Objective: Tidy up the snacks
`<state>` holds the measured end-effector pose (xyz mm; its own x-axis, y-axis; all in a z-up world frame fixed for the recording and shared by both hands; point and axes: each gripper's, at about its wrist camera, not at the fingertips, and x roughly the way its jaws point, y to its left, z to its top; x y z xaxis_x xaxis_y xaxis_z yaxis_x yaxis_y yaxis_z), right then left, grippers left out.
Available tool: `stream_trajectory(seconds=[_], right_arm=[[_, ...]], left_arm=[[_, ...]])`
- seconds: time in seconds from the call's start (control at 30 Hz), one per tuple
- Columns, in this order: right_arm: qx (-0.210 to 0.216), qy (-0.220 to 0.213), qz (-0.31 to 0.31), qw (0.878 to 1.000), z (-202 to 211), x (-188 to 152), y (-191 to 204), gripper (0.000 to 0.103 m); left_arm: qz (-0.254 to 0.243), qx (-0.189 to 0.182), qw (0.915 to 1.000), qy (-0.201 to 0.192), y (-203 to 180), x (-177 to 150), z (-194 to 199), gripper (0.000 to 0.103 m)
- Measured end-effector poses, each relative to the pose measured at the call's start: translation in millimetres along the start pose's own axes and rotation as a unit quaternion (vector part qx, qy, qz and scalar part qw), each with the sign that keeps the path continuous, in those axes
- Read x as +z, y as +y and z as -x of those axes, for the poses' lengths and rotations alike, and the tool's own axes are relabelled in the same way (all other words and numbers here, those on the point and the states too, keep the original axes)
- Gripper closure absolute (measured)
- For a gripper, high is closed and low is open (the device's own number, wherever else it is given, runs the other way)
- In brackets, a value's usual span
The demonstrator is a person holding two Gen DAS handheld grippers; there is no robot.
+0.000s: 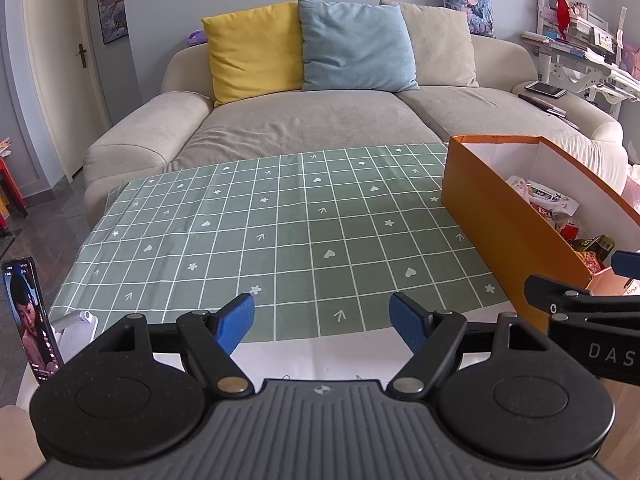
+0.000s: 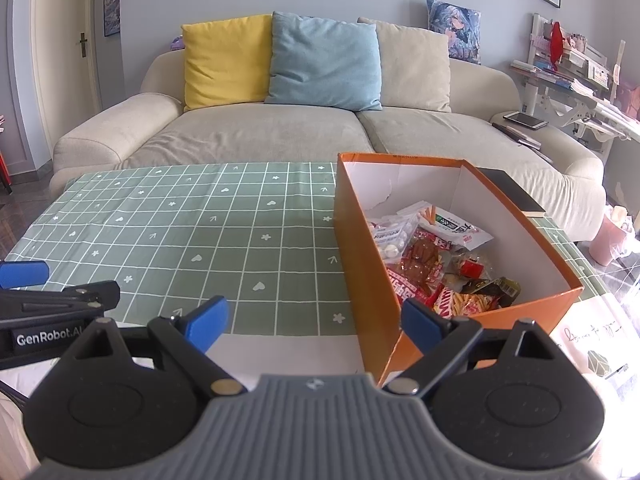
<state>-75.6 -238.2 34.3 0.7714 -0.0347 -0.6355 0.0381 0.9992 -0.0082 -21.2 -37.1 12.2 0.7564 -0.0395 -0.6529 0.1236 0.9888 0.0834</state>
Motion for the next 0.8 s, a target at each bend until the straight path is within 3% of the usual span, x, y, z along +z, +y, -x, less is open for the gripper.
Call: stream_trajectory(seconds=[0.8], right_arm=[[0.001, 0.001, 0.001, 1.000, -2.1, -1.5, 1.5, 0.013]], left_arm=[[0.018, -0.007, 0.9998, 0.002, 3.9, -1.0, -1.0, 0.006]])
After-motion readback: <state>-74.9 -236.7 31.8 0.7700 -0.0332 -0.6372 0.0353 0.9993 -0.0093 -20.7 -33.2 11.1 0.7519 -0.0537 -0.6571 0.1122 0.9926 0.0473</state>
